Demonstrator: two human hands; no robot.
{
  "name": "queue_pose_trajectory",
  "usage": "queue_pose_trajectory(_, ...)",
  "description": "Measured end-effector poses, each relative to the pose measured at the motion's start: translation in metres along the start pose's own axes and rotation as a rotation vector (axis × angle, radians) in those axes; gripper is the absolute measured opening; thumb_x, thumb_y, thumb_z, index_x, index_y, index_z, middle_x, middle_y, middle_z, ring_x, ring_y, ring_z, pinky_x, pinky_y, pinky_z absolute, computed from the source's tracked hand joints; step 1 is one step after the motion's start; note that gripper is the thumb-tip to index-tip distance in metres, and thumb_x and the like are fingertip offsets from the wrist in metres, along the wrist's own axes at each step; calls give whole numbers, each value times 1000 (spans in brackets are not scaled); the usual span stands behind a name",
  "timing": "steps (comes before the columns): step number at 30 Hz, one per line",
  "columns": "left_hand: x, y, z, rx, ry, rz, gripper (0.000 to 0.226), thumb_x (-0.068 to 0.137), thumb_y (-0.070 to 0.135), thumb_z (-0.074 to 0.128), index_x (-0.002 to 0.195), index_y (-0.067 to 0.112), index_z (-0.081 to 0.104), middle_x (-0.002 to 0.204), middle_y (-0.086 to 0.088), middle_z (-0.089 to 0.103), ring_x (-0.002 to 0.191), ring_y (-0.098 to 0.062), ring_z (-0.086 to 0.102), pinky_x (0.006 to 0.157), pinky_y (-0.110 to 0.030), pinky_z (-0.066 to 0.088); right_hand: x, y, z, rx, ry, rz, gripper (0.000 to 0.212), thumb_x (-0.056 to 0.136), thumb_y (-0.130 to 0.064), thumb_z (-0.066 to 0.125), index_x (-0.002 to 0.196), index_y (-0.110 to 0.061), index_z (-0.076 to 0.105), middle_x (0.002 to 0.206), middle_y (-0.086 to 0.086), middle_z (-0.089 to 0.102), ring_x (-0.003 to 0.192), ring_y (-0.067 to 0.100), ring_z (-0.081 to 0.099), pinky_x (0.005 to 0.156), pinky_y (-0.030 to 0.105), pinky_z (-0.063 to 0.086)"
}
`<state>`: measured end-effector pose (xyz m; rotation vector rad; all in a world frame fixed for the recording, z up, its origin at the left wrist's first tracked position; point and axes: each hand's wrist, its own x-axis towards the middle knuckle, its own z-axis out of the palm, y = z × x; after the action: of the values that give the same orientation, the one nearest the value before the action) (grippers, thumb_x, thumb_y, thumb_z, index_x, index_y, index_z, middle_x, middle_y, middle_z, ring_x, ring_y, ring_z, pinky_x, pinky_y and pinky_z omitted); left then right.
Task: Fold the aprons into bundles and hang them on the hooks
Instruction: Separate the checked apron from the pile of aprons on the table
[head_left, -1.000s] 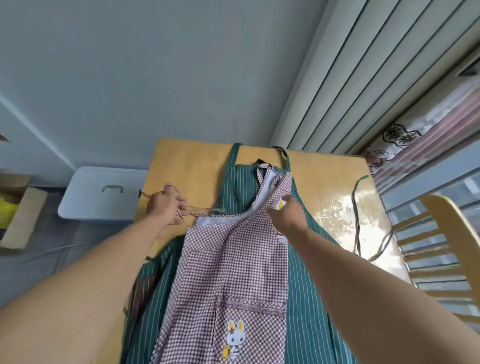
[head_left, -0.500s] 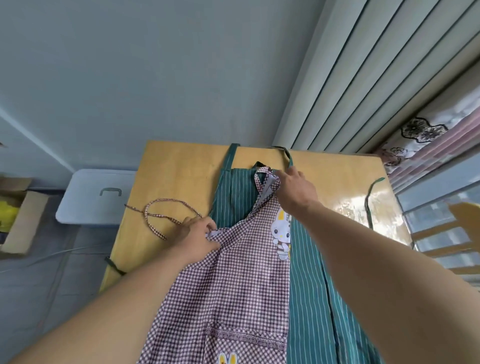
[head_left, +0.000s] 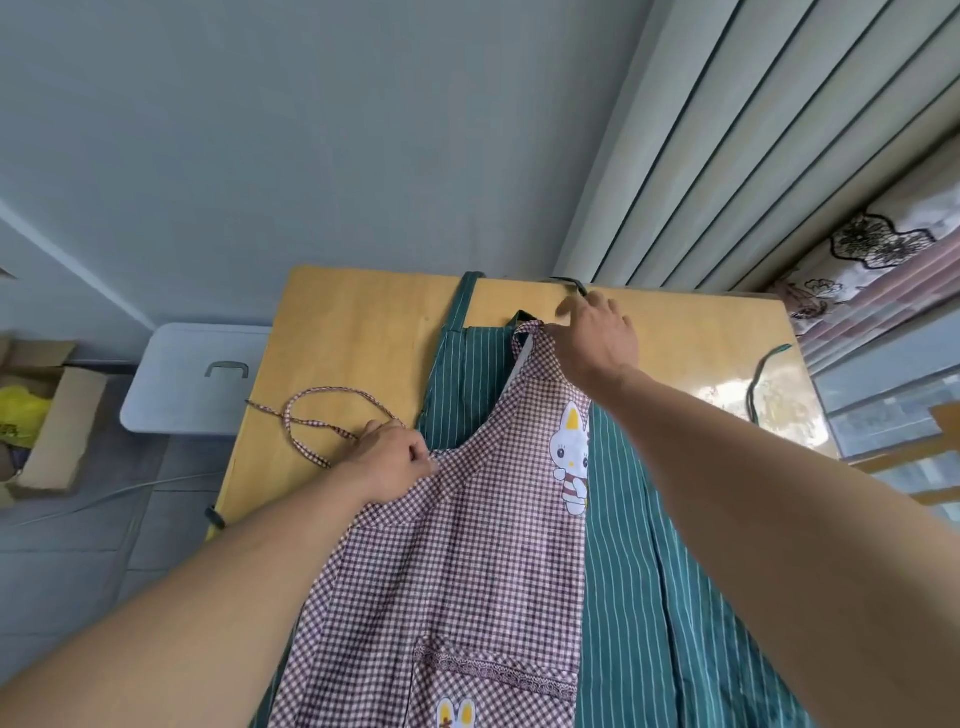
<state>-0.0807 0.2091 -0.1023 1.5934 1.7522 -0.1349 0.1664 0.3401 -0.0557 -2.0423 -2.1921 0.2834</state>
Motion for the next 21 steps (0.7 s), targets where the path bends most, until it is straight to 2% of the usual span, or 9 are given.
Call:
queue_pose_trajectory(2, -1, -1, -2, -45, 41, 5, 18, 97, 49, 57, 90, 33, 55, 100, 11, 58, 112, -17, 53, 101, -46, 46, -3, 1, 2, 39, 39, 91, 43, 98, -24, 53, 141, -19, 45, 133, 9, 51, 120, 27, 48, 105, 45, 42)
queue_pose_trajectory(4, -2, -4, -3, -24, 65, 39, 25, 93, 55, 61, 102, 34, 53, 100, 11, 61, 101, -14, 58, 91, -40, 52, -8, 10, 9, 49, -6, 234, 47, 96, -32, 54, 138, -16, 42, 128, 10, 51, 114, 28, 51, 99, 48, 47)
queue_pose_trajectory(6, -6, -6, -5, 2, 44, 62, 40, 83, 58, 72, 108, 34, 53, 103, 12, 59, 97, -11, 58, 87, -36, 53, -11, 20, 14, 178, -173, 435, 67, 92, -57, 60, 137, -11, 43, 127, 11, 56, 108, 29, 58, 89, 47, 55)
queue_pose_trajectory(7, -5, -7, -7, 4, 29, 63, 45, 78, 57, 77, 109, 34, 54, 104, 12, 57, 97, -11, 57, 86, -35, 52, -12, 23, 16, 290, -281, 520, 76, 87, -64, 65, 135, -8, 46, 123, 11, 60, 100, 27, 63, 81, 42, 58)
queue_pose_trajectory(9, -6, -7, -10, 16, 23, 53, 50, 73, 57, 82, 107, 32, 54, 107, 12, 54, 100, -11, 56, 85, -33, 50, -15, 29, 17, 480, -407, 616, 68, 84, -57, 74, 121, -2, 57, 109, 10, 70, 87, 23, 67, 71, 35, 59)
queue_pose_trajectory(12, -6, -8, -14, 55, -9, 3, 52, 77, 68, 72, 106, 30, 50, 104, 12, 53, 96, -10, 55, 77, -32, 47, -14, 37, 26, 644, -323, 656, 44, 88, -40, 77, 109, -2, 66, 103, 12, 74, 90, 27, 73, 83, 38, 62)
queue_pose_trajectory(15, -9, -13, -21, 143, -166, -33, 48, 77, 71, 69, 98, 32, 50, 98, 11, 60, 87, -11, 60, 68, -30, 46, -14, 39, 26, 677, -213, 646, 36, 94, -36, 70, 107, -3, 70, 106, 12, 74, 92, 29, 71, 88, 40, 60)
queue_pose_trajectory(18, -13, -22, -33, 246, -125, -32, 38, 83, 67, 67, 82, 33, 50, 90, 7, 62, 79, -13, 59, 59, -28, 38, -14, 43, 24, 670, -159, 653, 30, 102, -30, 59, 114, -5, 69, 104, 9, 69, 90, 27, 65, 82, 32, 54)
queue_pose_trajectory(21, -19, -37, -46, 360, -106, -79, 46, 80, 76, 63, 88, 34, 45, 85, 10, 54, 80, -12, 53, 62, -28, 38, -15, 47, 23, 669, -156, 656, 29, 104, -29, 54, 113, -4, 67, 106, 12, 68, 92, 29, 65, 82, 34, 54)
